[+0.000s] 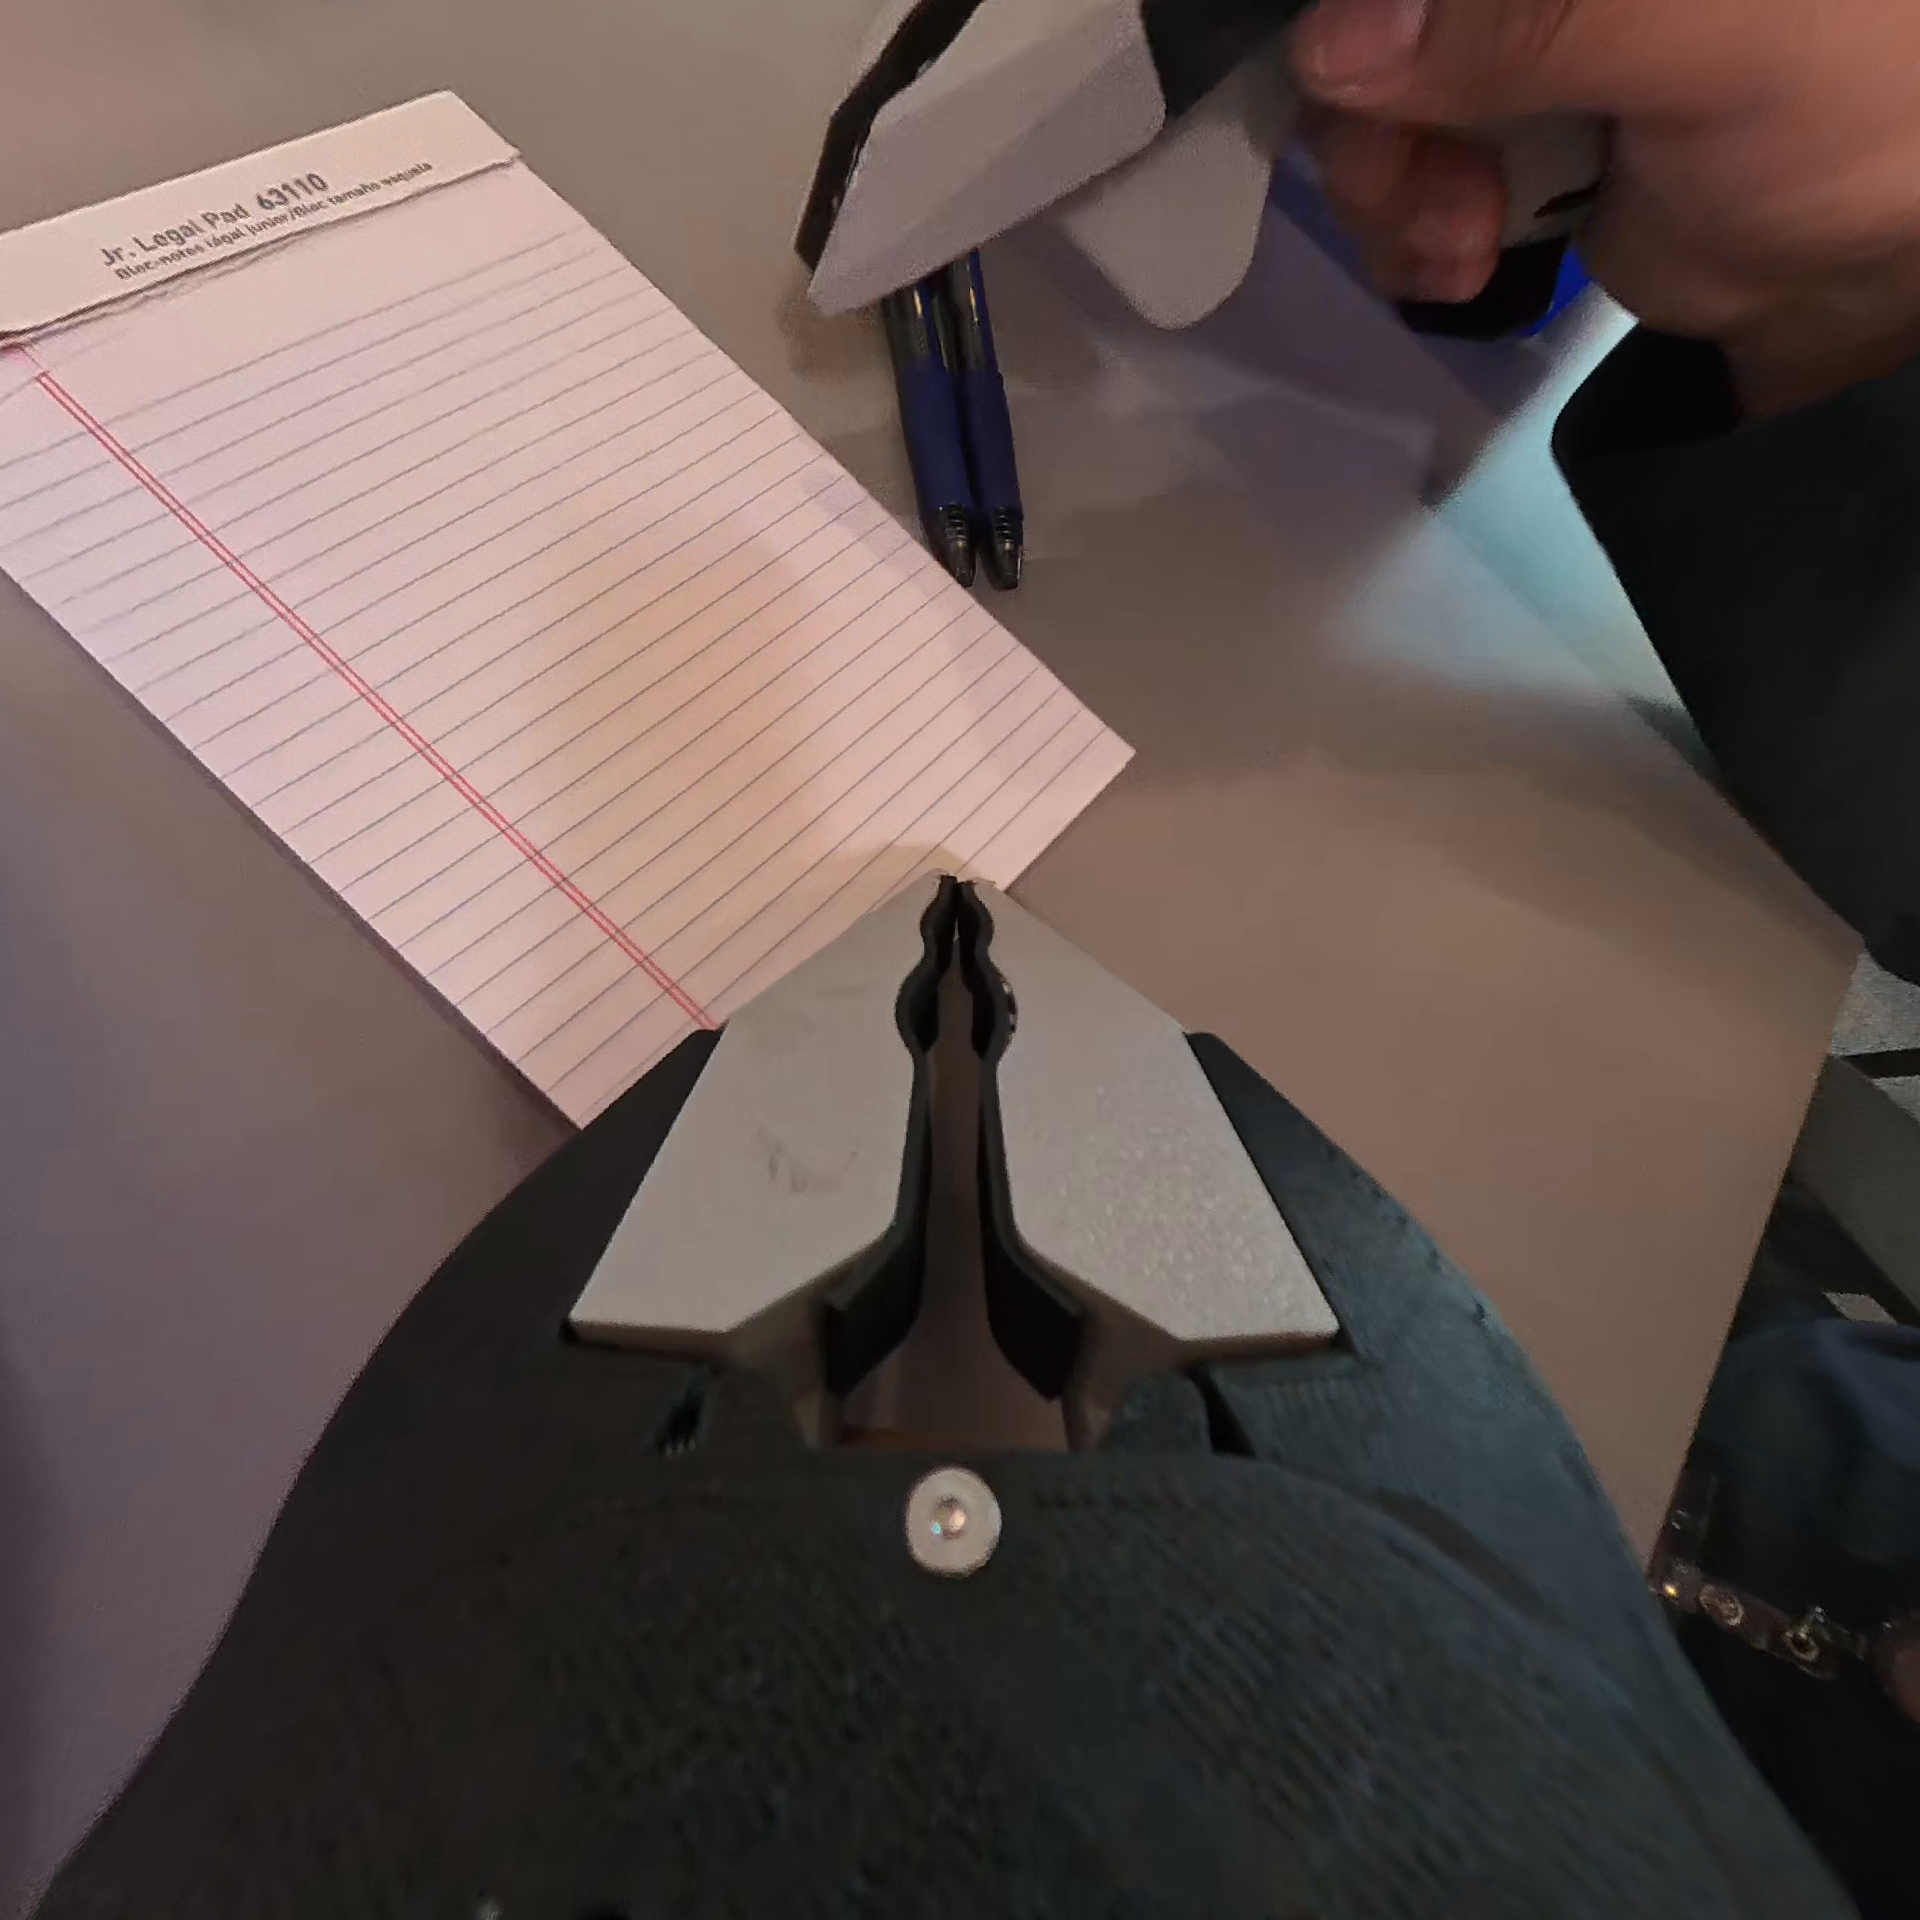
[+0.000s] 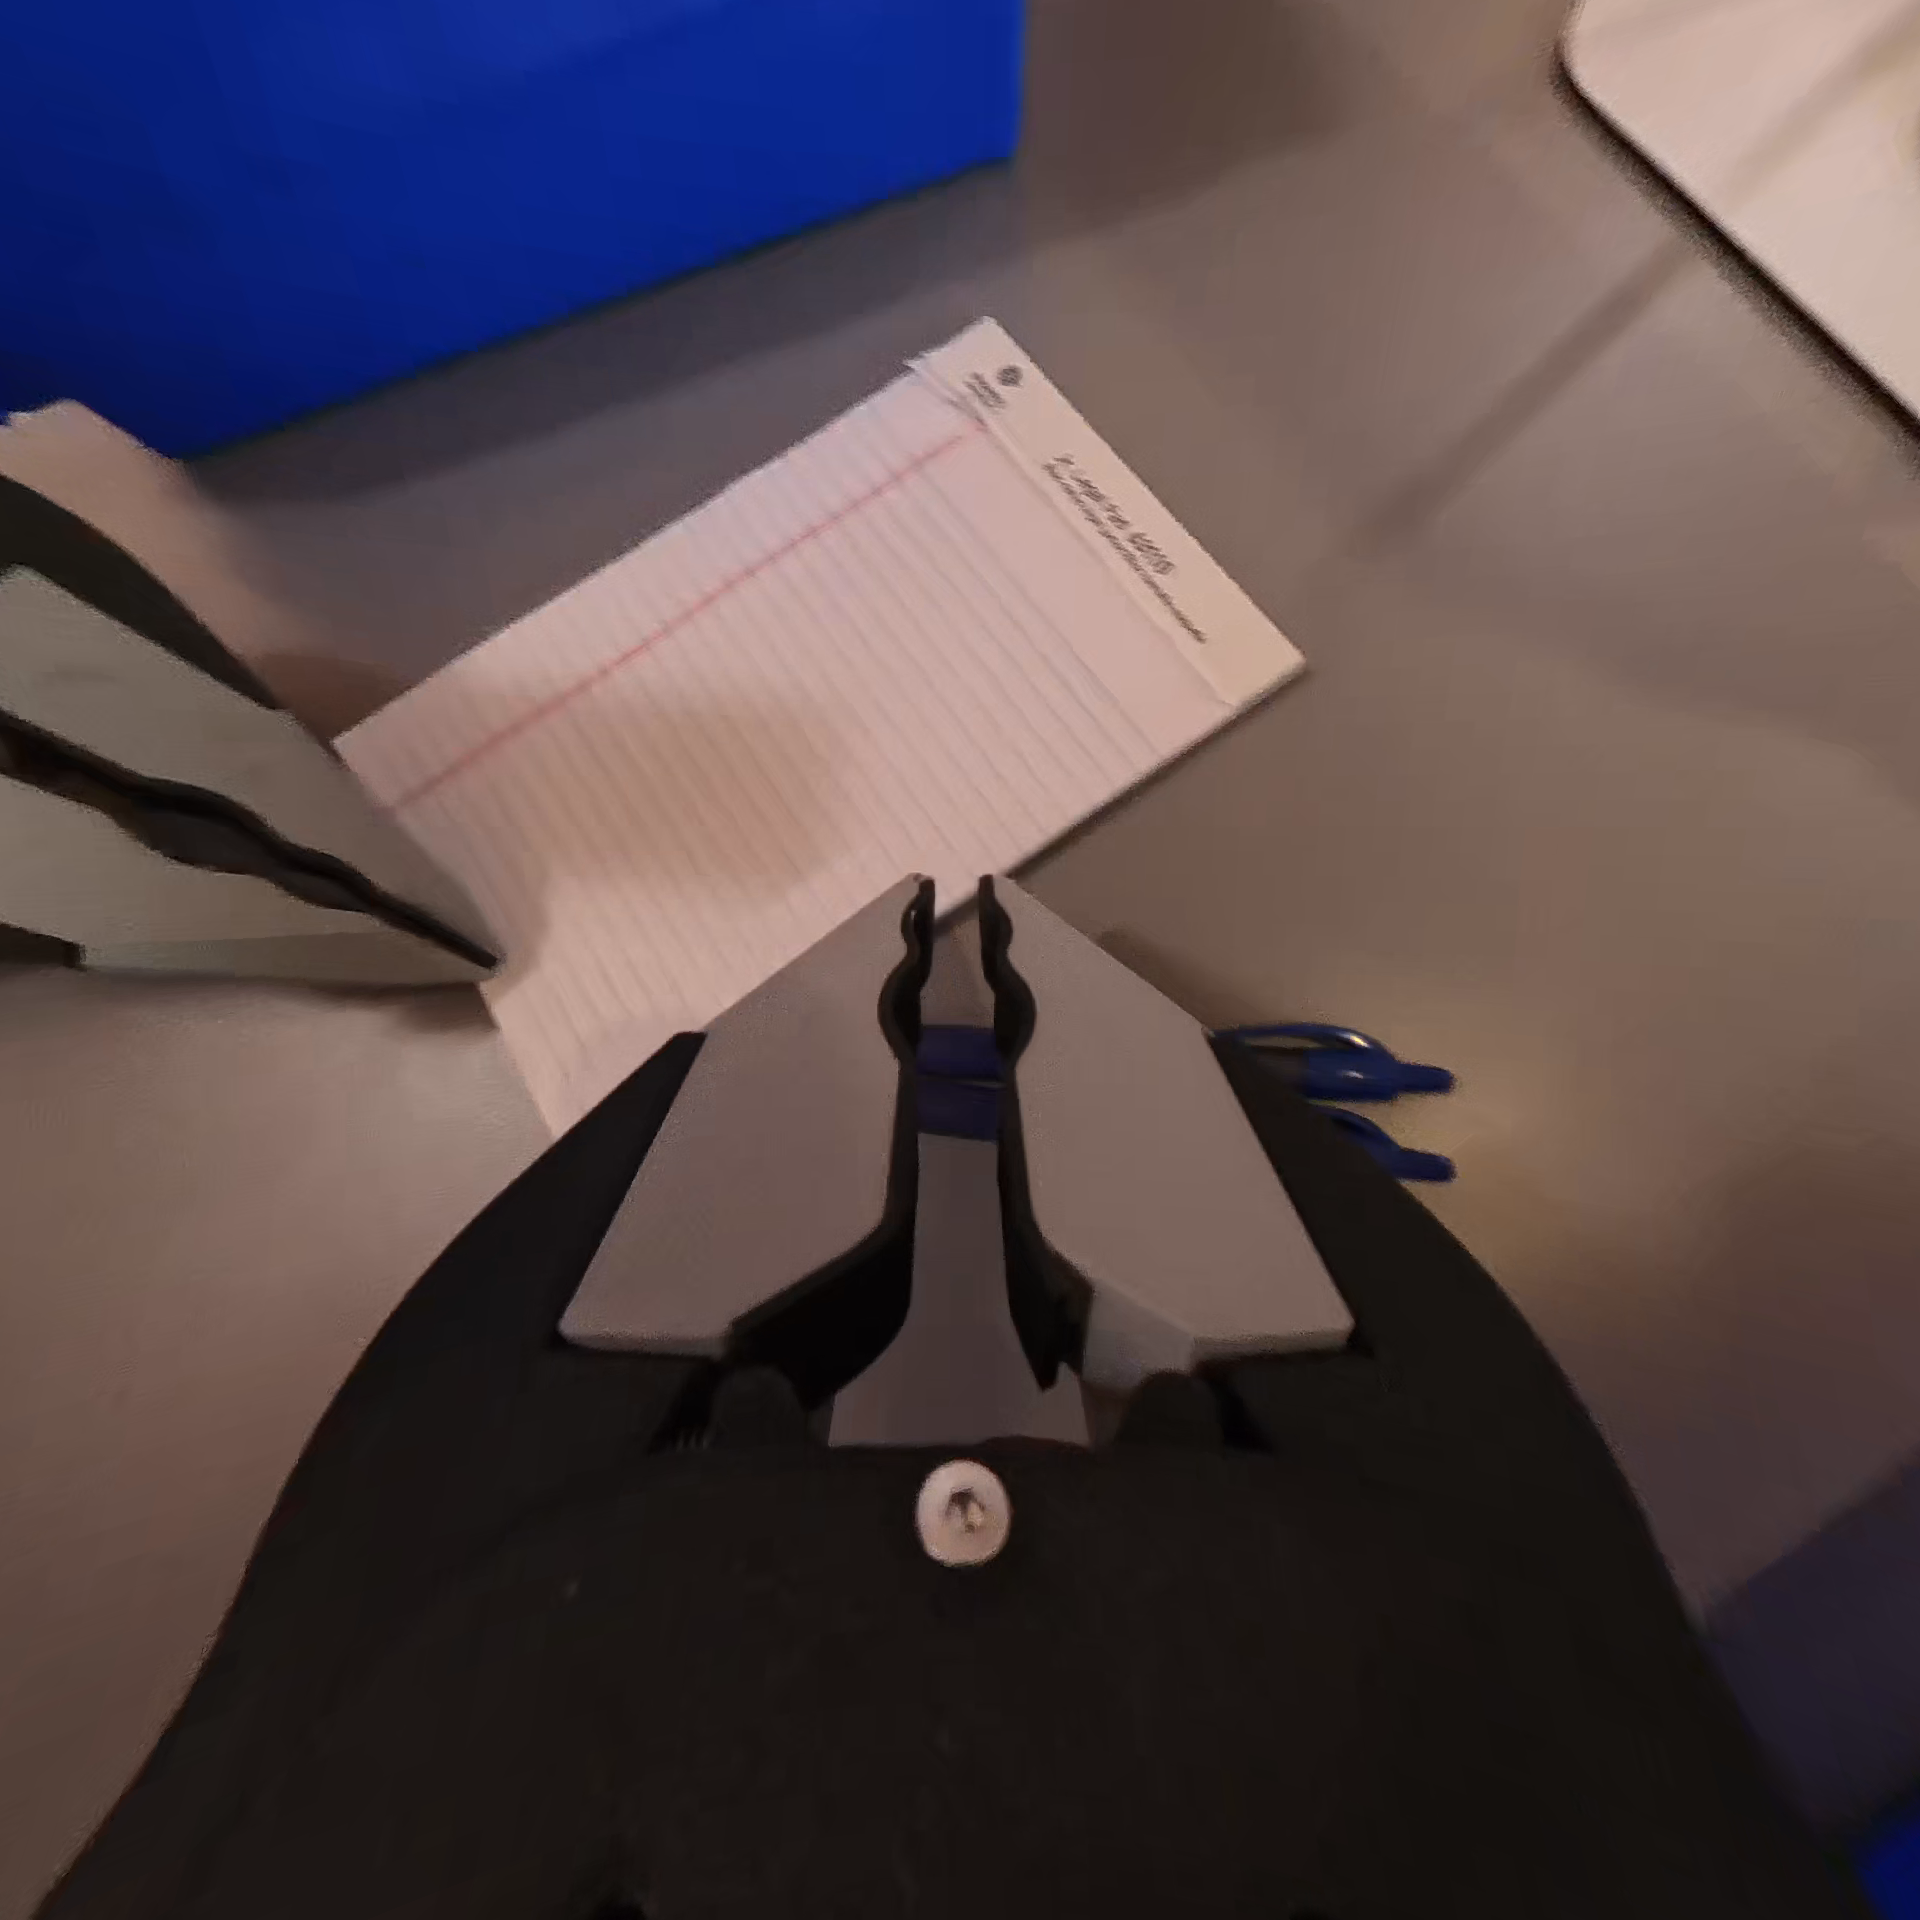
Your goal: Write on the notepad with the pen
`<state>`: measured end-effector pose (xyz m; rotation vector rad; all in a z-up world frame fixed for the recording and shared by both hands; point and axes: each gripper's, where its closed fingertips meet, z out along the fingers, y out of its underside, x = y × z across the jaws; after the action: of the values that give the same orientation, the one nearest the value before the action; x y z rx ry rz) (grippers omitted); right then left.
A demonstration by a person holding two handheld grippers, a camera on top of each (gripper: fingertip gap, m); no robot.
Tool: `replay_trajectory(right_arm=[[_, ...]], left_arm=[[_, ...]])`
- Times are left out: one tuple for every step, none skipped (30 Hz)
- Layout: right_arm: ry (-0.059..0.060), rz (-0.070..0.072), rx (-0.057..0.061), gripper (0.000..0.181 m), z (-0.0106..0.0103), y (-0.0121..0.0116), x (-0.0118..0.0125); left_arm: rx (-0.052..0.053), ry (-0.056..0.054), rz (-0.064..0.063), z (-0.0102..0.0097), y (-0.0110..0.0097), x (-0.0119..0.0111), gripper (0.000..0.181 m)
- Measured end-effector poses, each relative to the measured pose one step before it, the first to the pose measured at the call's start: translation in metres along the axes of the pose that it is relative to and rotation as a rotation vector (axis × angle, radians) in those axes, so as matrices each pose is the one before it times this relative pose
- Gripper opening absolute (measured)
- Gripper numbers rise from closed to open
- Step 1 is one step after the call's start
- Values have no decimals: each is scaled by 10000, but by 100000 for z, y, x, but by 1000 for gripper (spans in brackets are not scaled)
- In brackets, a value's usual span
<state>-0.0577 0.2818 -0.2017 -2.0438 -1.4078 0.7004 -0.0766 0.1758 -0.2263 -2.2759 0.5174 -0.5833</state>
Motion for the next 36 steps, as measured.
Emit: replay_trajectory(right_arm=[[129,-124,-223,5,406,227,-70],[249,-227,-391,5,493,541,130],[103,-302,-490,4,502,781,-74],[-70,-313,-482,2,419,802,-341],[-139,-258,-164,0,114,310,-430],[-224,-171,-19,0,-157,64,-507],[-340,-96,-192,0,-169,330,-605],[-305,-73,-111,0,-152,271,-531],[-206,-91,-105,0,-165,304,-384],[-169,-79,-139,0,-233,385,-307],[-141,-43,-154,0,-308,419,-276],[-185,-47,-110,0,-374,420,-371],[-319,-77,31,0,-427,282,-593],[-223,-42,136,0,-480,133,-400],[135,53,218,0,-569,-20,271],[362,164,295,0,-649,-152,779],[255,251,382,0,-635,-327,733],[34,288,448,0,-549,-491,453],[-35,287,450,0,-453,-551,318],[70,275,389,0,-334,-505,431],[241,271,285,0,-217,-369,687],[321,250,177,0,-126,-205,801],[282,180,108,0,-52,-95,705],[236,110,109,0,11,-103,580],[205,89,153,0,24,-200,471],[163,88,181,0,35,-262,367],[132,70,191,0,17,-293,251],[124,42,219,0,-8,-360,163],[104,7,242,0,-17,-411,63],[68,-45,220,0,-10,-385,-56],[77,-102,172,0,-13,-346,-87],[167,-142,143,0,-30,-295,7],[238,-155,130,0,-55,-267,128],[204,-138,115,0,-75,-250,110],[108,-98,112,0,-76,-228,1],[12,-55,102,0,-62,-196,-107]], left_arm=[[1,54,-73,-12,17,-8,0],[-18,22,-5,-8,9,2,0],[-28,3,44,1,3,1,0],[-38,12,33,5,14,0,0],[-47,49,-25,-3,-7,-1,0],[-58,94,-43,1,7,-8,0],[-77,130,-65,-1,-2,1,0],[-81,156,-103,7,-11,2,0],[-52,149,-120,29,-35,-36,0],[-34,147,-105,23,-38,-19,0],[-24,156,-128,22,-24,-18,0],[20,145,-144,-1,-12,-19,0],[67,127,-138,-12,-4,-1,0],[105,85,-121,-4,-1,5,0],[77,3,-63,-15,11,-6,0],[28,-110,57,-12,8,-14,0],[16,-189,138,4,-15,-3,0],[22,-254,198,9,-23,0,0],[46,-296,230,7,-12,-4,0],[58,-325,138,-34,3,-12,0],[17,-282,78,-126,105,71,0],[-40,-1,108,-271,259,530,0],[140,166,58,-483,103,859,0],[335,148,23,-745,-111,873,0],[394,18,9,-1006,-218,629,0],[400,-47,16,-1255,-340,471,0],[434,-84,0,-1532,-580,310,0],[468,-133,20,-1742,-919,139,0],[386,-228,113,-1847,-1131,-176,0],[240,-433,200,-1879,-1209,-723,0],[122,-645,306,-1803,-1173,-1390,0],[52,-949,376,-1603,-1022,-2303,0],[-110,-1178,300,-1185,-588,-3222,0],[-400,-1098,98,-554,172,-3558,0],[-652,-776,-135,151,892,-3232,0],[-749,-253,-287,644,1285,-2284,0]])
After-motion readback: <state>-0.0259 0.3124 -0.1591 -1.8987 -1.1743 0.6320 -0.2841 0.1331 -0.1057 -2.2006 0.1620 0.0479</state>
